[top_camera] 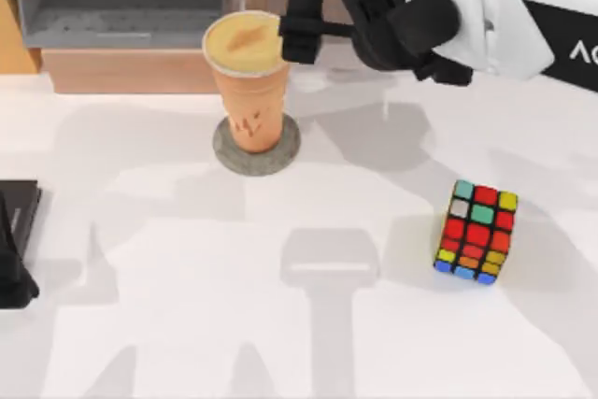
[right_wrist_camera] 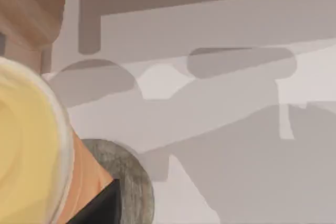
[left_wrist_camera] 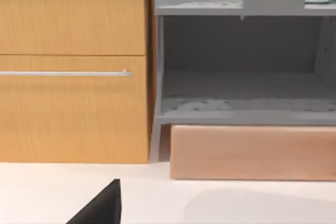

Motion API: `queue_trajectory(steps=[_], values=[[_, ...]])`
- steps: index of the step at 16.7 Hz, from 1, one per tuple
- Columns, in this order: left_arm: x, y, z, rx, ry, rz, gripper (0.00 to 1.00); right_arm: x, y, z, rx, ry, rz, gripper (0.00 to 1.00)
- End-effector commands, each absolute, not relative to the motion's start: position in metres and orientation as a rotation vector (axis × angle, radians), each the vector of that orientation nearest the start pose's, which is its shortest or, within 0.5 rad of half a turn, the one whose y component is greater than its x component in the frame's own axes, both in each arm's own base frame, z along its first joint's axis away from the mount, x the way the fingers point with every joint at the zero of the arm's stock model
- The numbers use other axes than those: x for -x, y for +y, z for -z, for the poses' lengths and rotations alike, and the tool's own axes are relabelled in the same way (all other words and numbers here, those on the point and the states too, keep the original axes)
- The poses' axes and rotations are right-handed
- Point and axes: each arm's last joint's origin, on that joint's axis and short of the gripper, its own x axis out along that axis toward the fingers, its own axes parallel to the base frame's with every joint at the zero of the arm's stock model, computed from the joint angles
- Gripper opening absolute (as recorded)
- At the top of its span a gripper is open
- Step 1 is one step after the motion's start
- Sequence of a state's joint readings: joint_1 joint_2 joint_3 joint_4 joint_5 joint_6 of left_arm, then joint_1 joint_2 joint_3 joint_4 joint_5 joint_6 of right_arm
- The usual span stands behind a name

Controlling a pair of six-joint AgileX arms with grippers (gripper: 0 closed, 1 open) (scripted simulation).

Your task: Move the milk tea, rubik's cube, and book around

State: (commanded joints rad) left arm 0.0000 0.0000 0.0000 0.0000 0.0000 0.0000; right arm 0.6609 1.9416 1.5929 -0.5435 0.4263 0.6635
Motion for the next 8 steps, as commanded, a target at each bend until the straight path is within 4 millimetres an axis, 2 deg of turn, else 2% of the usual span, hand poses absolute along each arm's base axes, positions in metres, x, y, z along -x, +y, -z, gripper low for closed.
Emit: queue_trajectory(steps=[4,8], values=[[-0.106,-0.001,-0.16,0.0,0.0,0.0,1.0,-0.339,0.202,-0.224,-0.172,1.209,0.149,1.0],[-0.106,-0.001,-0.16,0.0,0.0,0.0,1.0,-0.331,0.166,-0.217,-0.237,1.481,0.237,1.0]])
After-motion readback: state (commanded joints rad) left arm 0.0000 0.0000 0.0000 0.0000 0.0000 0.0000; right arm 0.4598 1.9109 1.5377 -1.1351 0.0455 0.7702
